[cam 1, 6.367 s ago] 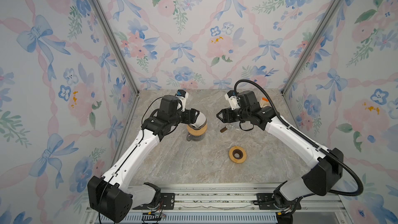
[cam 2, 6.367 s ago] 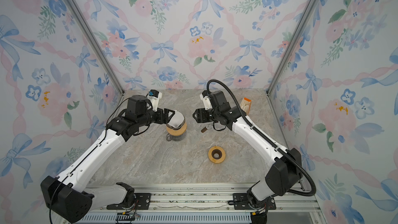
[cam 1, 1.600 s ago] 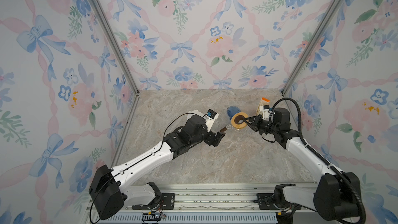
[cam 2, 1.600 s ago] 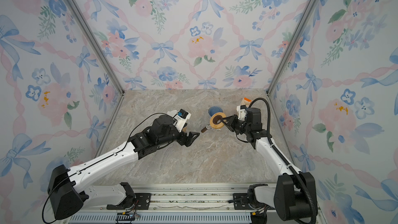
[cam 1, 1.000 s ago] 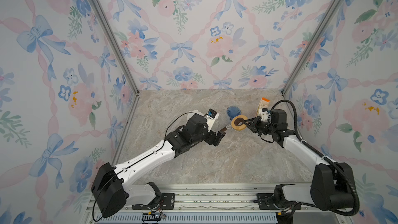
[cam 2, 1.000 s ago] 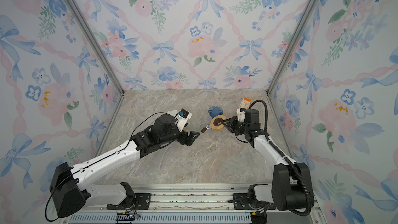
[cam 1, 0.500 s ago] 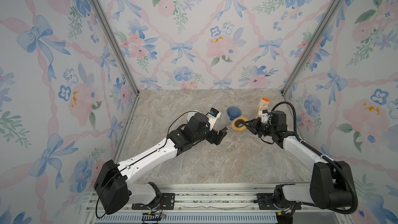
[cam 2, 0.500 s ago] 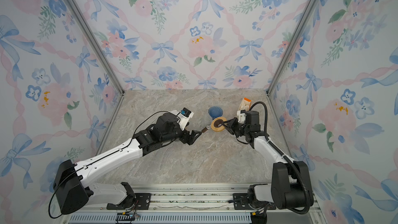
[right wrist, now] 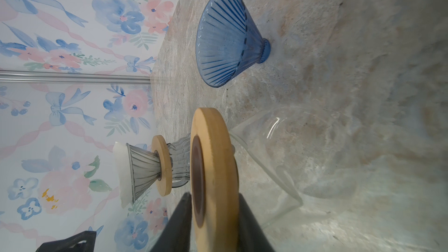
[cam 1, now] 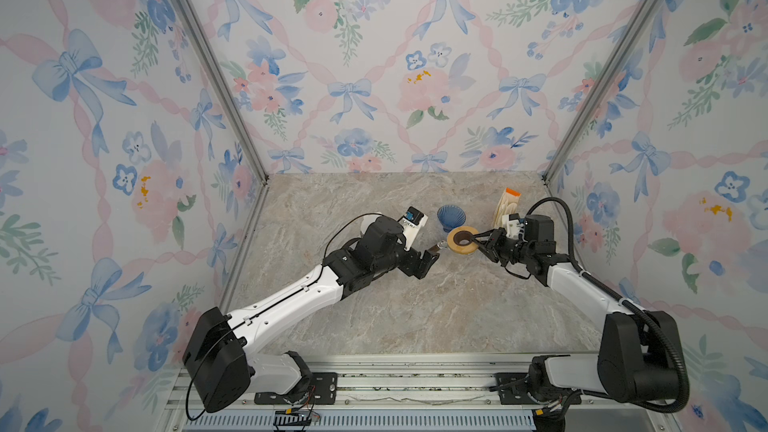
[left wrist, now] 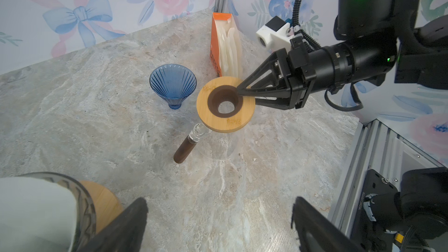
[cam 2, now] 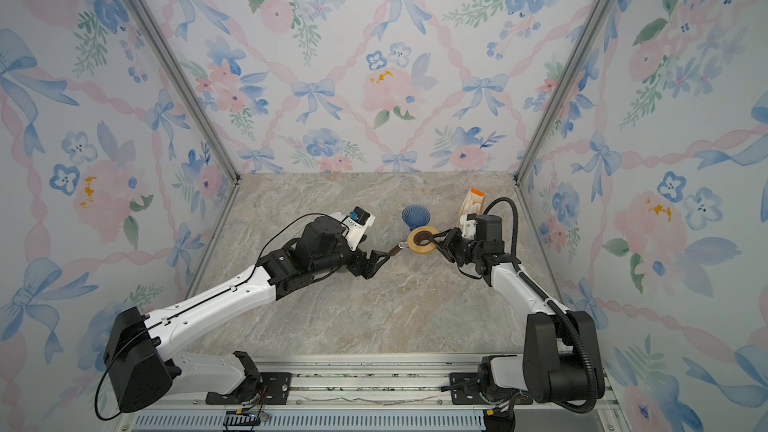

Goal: Place the coffee filter in the dripper

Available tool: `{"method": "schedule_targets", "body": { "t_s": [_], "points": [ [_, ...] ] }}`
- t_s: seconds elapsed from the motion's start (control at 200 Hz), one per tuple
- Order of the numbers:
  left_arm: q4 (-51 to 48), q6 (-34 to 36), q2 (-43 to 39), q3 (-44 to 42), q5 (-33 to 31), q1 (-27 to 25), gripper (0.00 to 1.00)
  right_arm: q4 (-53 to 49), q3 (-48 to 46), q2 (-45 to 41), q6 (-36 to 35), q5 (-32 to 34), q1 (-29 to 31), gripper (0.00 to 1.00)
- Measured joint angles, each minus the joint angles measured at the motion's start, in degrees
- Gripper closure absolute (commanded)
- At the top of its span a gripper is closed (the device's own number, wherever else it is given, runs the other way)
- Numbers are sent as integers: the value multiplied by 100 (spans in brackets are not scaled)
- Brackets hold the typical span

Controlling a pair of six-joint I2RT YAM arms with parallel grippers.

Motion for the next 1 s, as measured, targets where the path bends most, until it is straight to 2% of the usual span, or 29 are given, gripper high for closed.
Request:
{"method": "schedule_targets", "body": {
  "t_s": [0.625,1.0],
  "points": [
    [0,50,2,111,22,0,6,-1128,323,-273,-776,391,-260,56],
    [-4,63,-4,243,-133,44,4,-2398,1808,-229,-2170,739,-280,53]
  ]
}}
